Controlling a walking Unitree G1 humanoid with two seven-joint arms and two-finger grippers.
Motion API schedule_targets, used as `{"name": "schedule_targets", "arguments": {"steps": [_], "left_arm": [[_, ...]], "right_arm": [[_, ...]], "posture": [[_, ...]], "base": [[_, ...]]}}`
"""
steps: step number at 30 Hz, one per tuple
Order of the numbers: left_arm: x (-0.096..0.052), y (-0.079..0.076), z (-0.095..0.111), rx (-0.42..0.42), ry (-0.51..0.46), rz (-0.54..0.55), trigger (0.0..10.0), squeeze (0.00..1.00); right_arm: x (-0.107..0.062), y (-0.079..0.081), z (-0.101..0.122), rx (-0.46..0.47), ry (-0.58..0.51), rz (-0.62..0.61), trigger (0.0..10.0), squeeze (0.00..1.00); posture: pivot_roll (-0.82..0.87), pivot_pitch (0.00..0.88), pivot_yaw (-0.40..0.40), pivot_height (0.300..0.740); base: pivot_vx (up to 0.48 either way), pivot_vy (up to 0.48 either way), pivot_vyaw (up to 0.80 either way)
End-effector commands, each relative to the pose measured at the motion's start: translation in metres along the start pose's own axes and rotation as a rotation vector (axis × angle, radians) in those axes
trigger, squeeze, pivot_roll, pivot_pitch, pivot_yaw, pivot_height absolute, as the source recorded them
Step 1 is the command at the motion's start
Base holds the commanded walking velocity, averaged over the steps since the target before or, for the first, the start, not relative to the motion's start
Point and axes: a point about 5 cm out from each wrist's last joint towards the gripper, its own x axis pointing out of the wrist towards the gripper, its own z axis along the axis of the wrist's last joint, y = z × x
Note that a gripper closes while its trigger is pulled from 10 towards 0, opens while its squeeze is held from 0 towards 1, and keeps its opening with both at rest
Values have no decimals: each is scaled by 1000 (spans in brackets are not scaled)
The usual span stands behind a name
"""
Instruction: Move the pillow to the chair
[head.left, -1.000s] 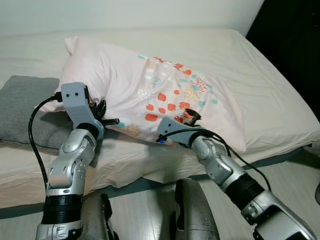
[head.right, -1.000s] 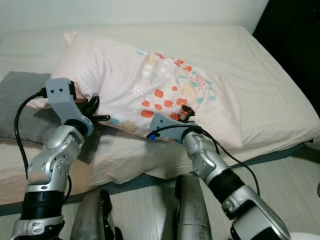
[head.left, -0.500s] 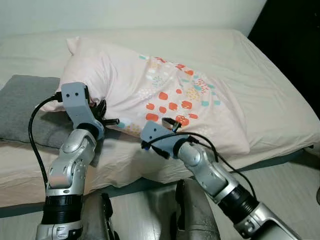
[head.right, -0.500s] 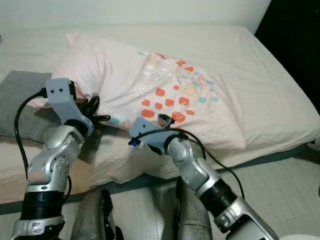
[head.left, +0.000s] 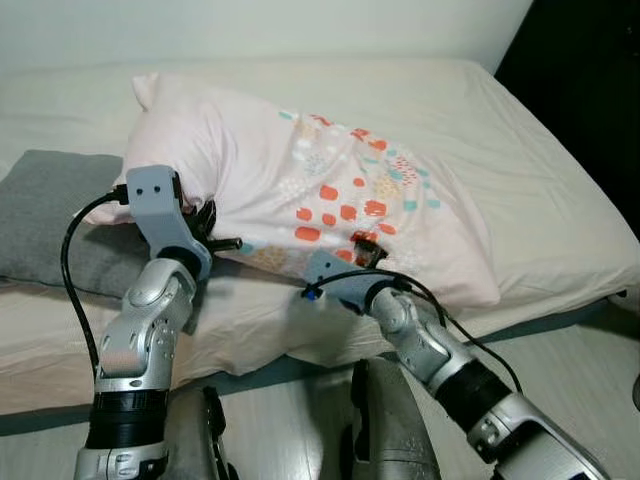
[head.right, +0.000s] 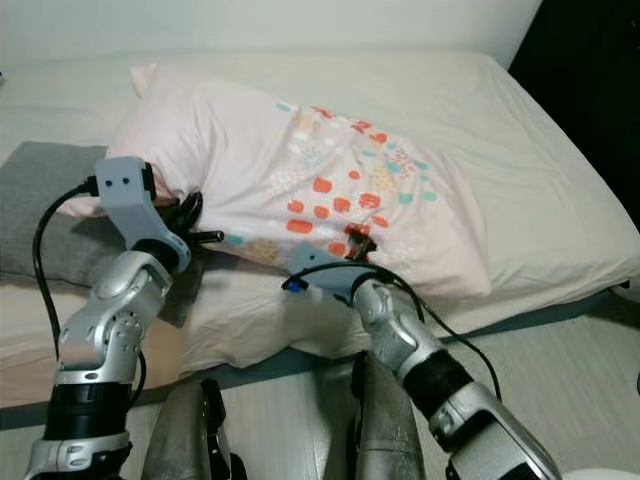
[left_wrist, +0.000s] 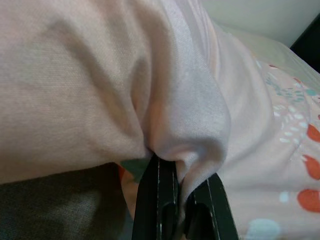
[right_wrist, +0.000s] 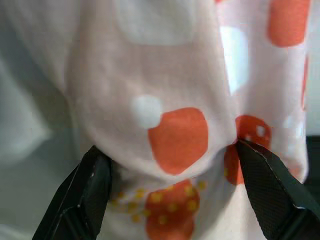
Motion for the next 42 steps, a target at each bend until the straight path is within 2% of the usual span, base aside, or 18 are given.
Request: {"name": "schedule_targets", "arguments": {"steps": [1, 2, 9, 17, 21, 22, 24, 26, 27, 29, 30, 31, 35, 36, 37, 40, 41, 42], "left_arm": [[-2, -1, -6, -5, 21, -1, 0, 0], [-2, -2, -6, -8, 20, -2, 0, 0], [0, -3, -7, -15, 18, 2, 0, 0], [0, -3, -7, -17, 15, 8, 0, 0], [1, -5, -7, -18, 13, 12, 0, 0], [1, -5, -7, -16, 11, 14, 0, 0], [1, -5, -7, -16, 11, 14, 0, 0], [1, -4, -6, -13, 6, 23, 0, 0], [1, -4, -6, -13, 6, 23, 0, 0], [1, -2, -5, -13, 3, 28, 0, 0], [1, -2, -5, -13, 3, 28, 0, 0], [1, -2, -5, -11, 3, 31, 0, 0], [1, -1, -5, -10, 3, 32, 0, 0], [0, 0, -5, -8, 4, 32, 0, 0], [0, 0, -5, -7, 5, 32, 0, 0], [0, 0, -5, -5, 7, 31, 0, 0], [0, 0, -5, -5, 7, 31, 0, 0], [0, 0, -5, -5, 7, 31, 0, 0]], "right_arm": [[1, -3, -7, -21, 23, -36, 10000, 0], [4, -8, -9, -46, 27, -75, 10000, 0], [17, -20, -19, -87, 68, -145, 10000, 0], [20, -23, -19, -98, 66, -173, 10000, 0], [23, -33, -18, -105, 63, -228, 10000, 0], [24, -40, -16, -92, 54, -251, 10000, 0], [24, -40, -16, -92, 54, -251, 10000, 0], [25, -60, -16, -14, 68, -333, 10000, 0], [25, -60, -16, -14, 68, -333, 10000, 0], [25, -78, -15, 26, 61, -424, 10000, 0], [25, -78, -15, 26, 61, -424, 10000, 0], [25, -88, -13, 61, 42, -464, 10000, 0], [24, -94, -11, 90, 28, -490, 10000, 0], [26, -98, -9, 187, 21, -476, 10000, 0], [27, -99, -8, 242, 15, -461, 10000, 0], [28, -99, -8, 230, 25, -447, 10000, 0], [28, -97, -8, 175, 26, -446, 10000, 0], [28, -97, -8, 175, 26, -446, 10000, 0]], "posture": [[-39, 191, -65, 574], [-45, 193, -65, 574], [-46, 196, -73, 574], [-51, 197, -77, 574], [-51, 199, -79, 574], [-49, 198, -79, 574], [-49, 198, -79, 574], [-47, 202, -80, 574], [-47, 202, -80, 574], [-43, 205, -81, 574], [-43, 205, -81, 574], [-43, 205, -81, 574], [-43, 205, -81, 574], [-45, 207, -77, 574], [-45, 207, -77, 574], [-44, 209, -79, 574], [-42, 207, -79, 574], [-42, 207, -79, 574]], "base": [[0, 0, 0], [0, 0, 0], [0, 0, 0], [0, 0, 0], [0, 0, 0], [0, 0, 0], [0, 0, 0], [0, 0, 0], [0, 0, 0], [0, 0, 0], [0, 0, 0], [0, 0, 0], [0, 0, 0], [0, 0, 0], [0, 0, 0], [0, 0, 0], [0, 0, 0], [0, 0, 0]]}}
